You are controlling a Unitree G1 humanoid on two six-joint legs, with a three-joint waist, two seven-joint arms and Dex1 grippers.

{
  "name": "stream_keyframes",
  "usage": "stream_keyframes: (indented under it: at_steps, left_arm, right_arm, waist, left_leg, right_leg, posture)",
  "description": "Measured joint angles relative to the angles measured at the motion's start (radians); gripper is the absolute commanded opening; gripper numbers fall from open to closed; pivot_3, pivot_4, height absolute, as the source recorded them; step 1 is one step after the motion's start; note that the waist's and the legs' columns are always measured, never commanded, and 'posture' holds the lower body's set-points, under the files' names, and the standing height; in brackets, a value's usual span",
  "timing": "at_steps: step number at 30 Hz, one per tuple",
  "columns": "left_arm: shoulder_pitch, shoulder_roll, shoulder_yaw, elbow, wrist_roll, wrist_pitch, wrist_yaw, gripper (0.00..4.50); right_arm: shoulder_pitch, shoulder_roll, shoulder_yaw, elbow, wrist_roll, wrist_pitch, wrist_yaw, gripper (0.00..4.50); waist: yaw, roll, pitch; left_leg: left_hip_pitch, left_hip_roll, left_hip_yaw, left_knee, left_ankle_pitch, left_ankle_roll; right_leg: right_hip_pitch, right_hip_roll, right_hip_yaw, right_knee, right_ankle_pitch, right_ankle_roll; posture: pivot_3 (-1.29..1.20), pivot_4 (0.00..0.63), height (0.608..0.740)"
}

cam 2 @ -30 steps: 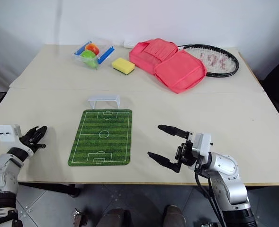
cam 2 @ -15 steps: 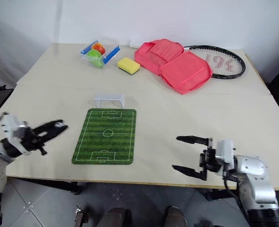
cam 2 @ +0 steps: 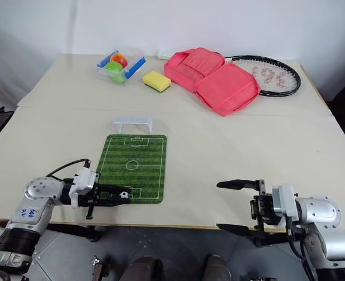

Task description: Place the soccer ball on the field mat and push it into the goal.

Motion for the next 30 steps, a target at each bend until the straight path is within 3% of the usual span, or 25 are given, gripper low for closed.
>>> stream_keyframes:
  at_steps: [8,9,14,30]
  left_arm:
    - [-0.041,-0.039,-0.004,0.082,0.036,-0.062,0.014,0.84]
    - [-0.041,-0.039,-0.004,0.084,0.037,-0.064,0.014,1.56]
    - [-0.047,-0.041,-0.003,0.108,0.039,-0.084,0.014,3.01]
    - [-0.011,-0.044,0.034,0.016,0.004,-0.092,0.033,3.01]
  right_arm:
    - [0.011,0.008,0.007,-0.080,-0.007,0.045,-0.090,4.50]
    - [0.012,0.011,0.013,-0.085,-0.009,0.049,-0.099,4.50]
    - [0.011,0.023,0.036,-0.106,-0.010,0.068,-0.133,4.50]
    - [-0.010,0.028,0.070,-0.120,-0.010,0.109,-0.169,4.50]
  waist:
    - [-0.002,0.000,0.000]
    - [-0.003,0.000,0.000]
    - [-0.002,0.000,0.000]
    - [-0.002,0.000,0.000]
  left_leg:
    - [0.000,0.000,0.000,0.000,0.000,0.000]
    - [0.000,0.000,0.000,0.000,0.000,0.000]
    - [0.000,0.000,0.000,0.001,0.000,0.000]
    - [0.000,0.000,0.000,0.000,0.000,0.000]
  right_leg:
    - [0.000,0.000,0.000,0.000,0.000,0.000]
    - [0.000,0.000,0.000,0.000,0.000,0.000]
    - [0.000,0.000,0.000,0.000,0.000,0.000]
    - [0.000,0.000,0.000,0.000,0.000,0.000]
  posture:
    - [0.00,0.150,0.740]
    - [0.00,0.150,0.740]
    - [0.00,0.150,0.740]
    - [0.00,0.150,0.740]
